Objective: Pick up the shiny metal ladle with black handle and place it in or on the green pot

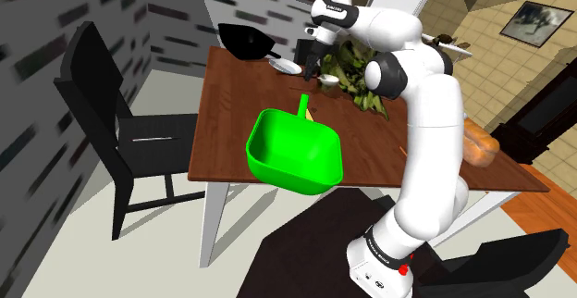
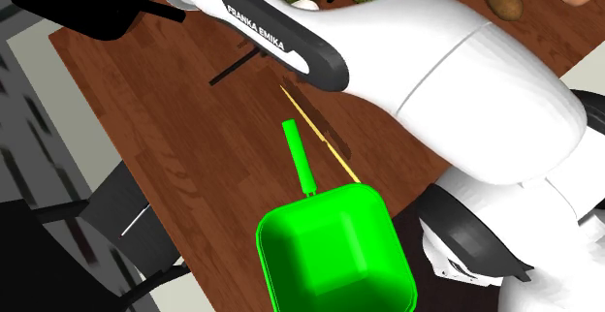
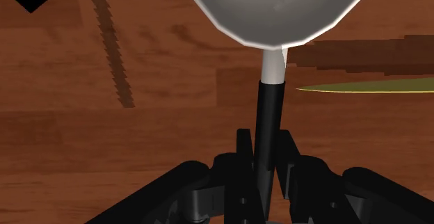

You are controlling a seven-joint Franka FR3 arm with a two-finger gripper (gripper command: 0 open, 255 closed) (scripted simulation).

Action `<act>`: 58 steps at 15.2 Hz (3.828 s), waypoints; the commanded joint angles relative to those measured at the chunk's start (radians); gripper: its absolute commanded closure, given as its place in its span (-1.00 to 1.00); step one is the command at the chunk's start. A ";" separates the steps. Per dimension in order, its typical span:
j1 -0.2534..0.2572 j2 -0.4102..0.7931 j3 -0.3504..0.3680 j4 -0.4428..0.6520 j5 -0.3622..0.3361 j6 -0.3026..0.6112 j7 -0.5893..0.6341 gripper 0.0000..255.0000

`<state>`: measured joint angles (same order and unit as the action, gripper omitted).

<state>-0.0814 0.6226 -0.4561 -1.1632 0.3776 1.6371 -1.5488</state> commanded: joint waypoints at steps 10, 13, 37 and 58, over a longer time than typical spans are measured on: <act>-0.041 0.022 0.003 0.192 0.004 -0.163 0.030 1.00; -0.062 0.044 0.007 0.273 0.012 -0.218 0.041 1.00; 0.355 -0.853 0.110 -0.843 -0.311 0.117 0.441 1.00; 0.406 -1.096 0.273 -1.222 -0.310 0.278 0.655 1.00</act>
<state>0.3248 -0.4732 -0.1835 -2.3732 0.0674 1.9031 -0.8933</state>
